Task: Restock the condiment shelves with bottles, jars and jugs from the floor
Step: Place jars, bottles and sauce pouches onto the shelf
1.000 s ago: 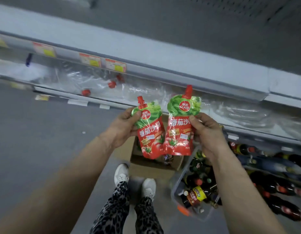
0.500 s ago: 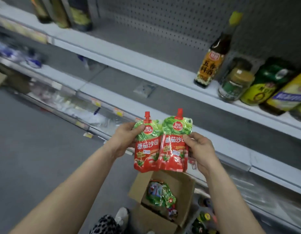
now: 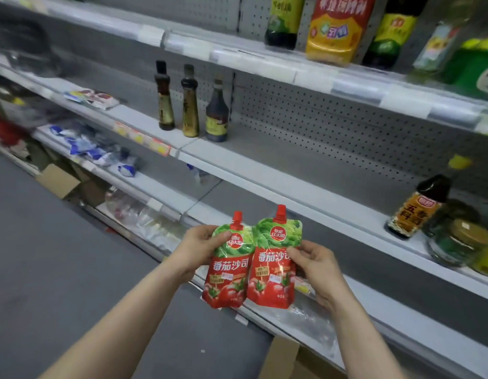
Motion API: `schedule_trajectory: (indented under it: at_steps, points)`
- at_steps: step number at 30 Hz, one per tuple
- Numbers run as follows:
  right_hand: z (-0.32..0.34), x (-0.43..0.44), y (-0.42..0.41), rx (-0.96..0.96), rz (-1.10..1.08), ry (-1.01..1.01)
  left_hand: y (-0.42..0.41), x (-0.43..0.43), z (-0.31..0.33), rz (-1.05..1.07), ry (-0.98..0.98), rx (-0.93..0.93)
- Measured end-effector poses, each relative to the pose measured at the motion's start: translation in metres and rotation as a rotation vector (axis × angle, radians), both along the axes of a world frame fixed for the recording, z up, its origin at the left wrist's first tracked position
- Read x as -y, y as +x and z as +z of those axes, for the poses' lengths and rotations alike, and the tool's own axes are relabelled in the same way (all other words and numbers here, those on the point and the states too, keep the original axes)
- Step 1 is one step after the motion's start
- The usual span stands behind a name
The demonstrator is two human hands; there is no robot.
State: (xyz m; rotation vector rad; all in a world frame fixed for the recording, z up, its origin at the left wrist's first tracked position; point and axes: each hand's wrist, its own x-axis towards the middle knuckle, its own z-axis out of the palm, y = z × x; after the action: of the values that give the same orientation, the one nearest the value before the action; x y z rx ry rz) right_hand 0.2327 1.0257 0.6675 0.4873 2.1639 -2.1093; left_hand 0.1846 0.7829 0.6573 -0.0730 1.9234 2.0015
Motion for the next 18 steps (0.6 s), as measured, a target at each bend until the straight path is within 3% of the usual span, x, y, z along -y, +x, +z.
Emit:
schedule_trajectory:
  at_steps: [8,18]
  points:
    - [-0.001,0.031,-0.054,-0.065,-0.181,0.006,-0.083,0.035,0.018,-0.089,-0.007,-0.031]
    - [0.041,-0.095,-0.137,-0.212,-0.559,-0.021,-0.176,-0.055,0.043,-0.171,0.028,-0.143]
